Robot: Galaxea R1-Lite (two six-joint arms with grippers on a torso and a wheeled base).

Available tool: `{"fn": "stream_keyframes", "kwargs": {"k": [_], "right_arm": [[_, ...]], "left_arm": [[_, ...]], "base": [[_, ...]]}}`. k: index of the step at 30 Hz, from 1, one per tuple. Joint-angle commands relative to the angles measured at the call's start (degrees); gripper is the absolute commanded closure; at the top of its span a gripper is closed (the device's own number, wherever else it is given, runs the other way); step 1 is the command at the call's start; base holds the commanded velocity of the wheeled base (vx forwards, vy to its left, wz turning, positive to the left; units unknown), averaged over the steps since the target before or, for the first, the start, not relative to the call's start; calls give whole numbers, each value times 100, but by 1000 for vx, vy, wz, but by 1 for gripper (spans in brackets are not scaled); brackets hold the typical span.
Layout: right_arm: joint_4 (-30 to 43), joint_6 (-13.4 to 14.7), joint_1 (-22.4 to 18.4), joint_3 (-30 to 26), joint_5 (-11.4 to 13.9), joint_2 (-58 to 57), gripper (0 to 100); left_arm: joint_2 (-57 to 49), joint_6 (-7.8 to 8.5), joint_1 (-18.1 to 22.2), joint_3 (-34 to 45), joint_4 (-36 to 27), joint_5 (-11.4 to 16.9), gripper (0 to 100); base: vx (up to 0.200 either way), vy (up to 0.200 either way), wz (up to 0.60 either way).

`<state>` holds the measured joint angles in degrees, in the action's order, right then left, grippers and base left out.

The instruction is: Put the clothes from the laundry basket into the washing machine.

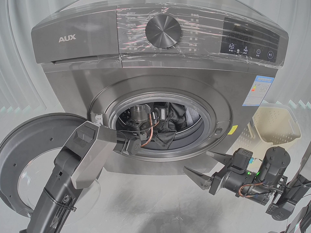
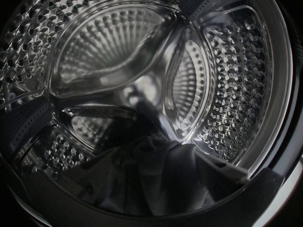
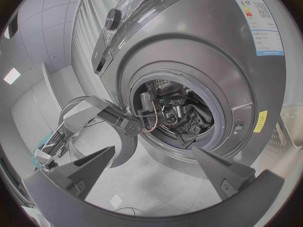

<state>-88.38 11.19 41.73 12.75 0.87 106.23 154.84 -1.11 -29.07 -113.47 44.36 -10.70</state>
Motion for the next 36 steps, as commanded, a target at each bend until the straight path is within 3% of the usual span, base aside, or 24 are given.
{"fn": "stream_keyframes", "kwargs": {"k": [1, 7, 8, 10, 16, 24, 29, 36], "right_arm": [[-4, -3, 2, -1, 1, 3, 0], [-4, -3, 2, -1, 1, -14, 0], [-4, -3, 11, -1, 1, -6, 0], [-4, -3, 11, -1, 10, -6, 0], [-4, -3, 11, -1, 10, -6, 0], [-4, -3, 11, -1, 1, 3, 0], [-4, 6, 11, -1, 1, 21, 0], [-4, 6, 11, -1, 10, 3, 0]], "left_arm": [[-429, 14, -72, 607, -42, -2, 0], [-1220, 102, -239, 1995, -156, 7, 0], [-1510, 269, -309, 2558, -156, 7, 0], [-1686, 392, -371, 2945, -112, 16, 0], [-1949, 436, -485, 3560, -77, 95, 0], [-1879, 454, -494, 3815, -24, 253, 0], [-1211, 621, -441, 3419, 29, 279, 0], [-587, 629, -424, 2734, 143, 306, 0]], "base": [[0, 0, 0], [0, 0, 0], [0, 0, 0], [0, 0, 0], [0, 0, 0], [0, 0, 0], [0, 0, 0], [0, 0, 0]]}}
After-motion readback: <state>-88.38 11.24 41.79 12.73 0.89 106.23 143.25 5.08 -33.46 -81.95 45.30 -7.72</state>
